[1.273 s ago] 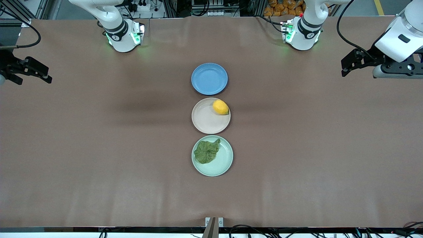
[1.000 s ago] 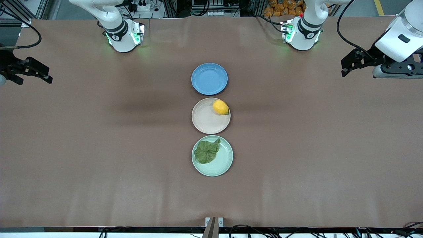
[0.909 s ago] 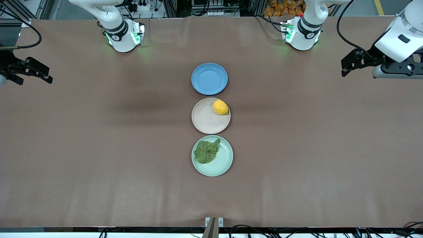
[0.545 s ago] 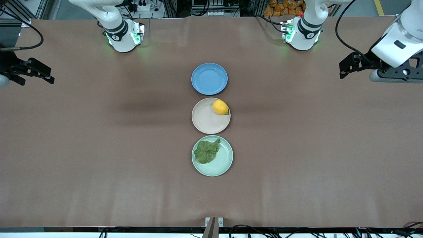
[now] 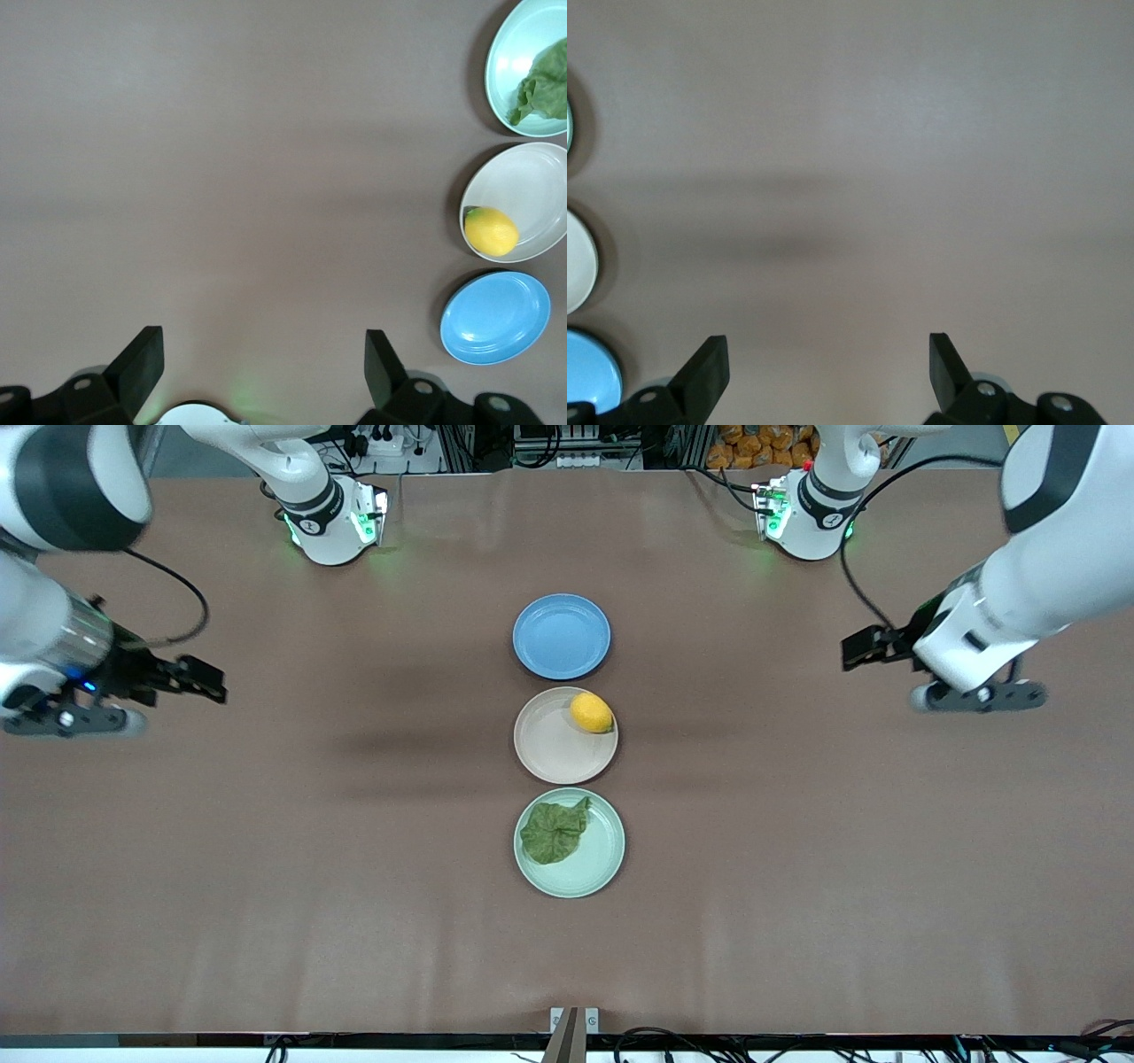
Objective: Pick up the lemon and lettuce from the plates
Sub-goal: 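Move the left gripper toward the lemon while the right gripper approaches the lettuce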
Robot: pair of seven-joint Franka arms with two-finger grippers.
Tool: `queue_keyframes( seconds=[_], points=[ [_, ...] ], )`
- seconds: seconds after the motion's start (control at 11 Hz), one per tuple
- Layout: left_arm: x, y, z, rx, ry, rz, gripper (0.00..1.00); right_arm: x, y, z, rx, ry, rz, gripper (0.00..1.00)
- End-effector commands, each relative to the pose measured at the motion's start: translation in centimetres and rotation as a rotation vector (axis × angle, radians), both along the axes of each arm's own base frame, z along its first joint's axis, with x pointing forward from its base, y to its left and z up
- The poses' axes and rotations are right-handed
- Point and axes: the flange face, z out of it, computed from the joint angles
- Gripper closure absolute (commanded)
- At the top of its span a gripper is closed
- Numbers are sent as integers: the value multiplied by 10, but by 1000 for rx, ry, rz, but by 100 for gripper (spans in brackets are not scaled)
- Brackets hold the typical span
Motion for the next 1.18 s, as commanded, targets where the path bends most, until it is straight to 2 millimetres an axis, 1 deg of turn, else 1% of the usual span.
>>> queue_keyframes(
  seconds=[0.0,0.09,0.27,0.36,0.45,0.55,0.64,0.73,0.82,0.91,1.0,1.09],
  points=[
    [14,-30,-38,-40,20,4,0,16,25,-50,-15,-7,-13,0],
    [12,-40,-51,-37,9,20,0,25,37,-70,-20,-10,-35,0],
    [14,-66,-83,-30,0,22,0,43,75,-113,-27,-45,-120,0],
    [17,-80,-96,-25,-3,28,0,48,96,-132,-28,-65,-156,0],
    [20,-93,-109,-18,-12,42,0,52,112,-146,-28,-85,-192,0],
    [26,-102,-125,-18,-22,54,0,54,126,-157,-27,-96,-212,0],
    [27,-118,-142,-14,-25,53,0,57,138,-165,-24,-109,-234,0],
    [27,-125,-152,6,-26,55,0,58,155,-175,-24,-116,-267,0],
    [25,-125,-153,30,-30,56,0,60,174,-183,-24,-120,-294,0],
    [19,-130,-154,39,-16,65,0,62,189,-192,-26,-122,-320,0],
    [6,-144,-162,54,4,67,0,64,203,-199,-25,-126,-346,0],
    [1,-153,-166,63,13,80,0,67,213,-204,-22,-131,-373,0]
  ],
)
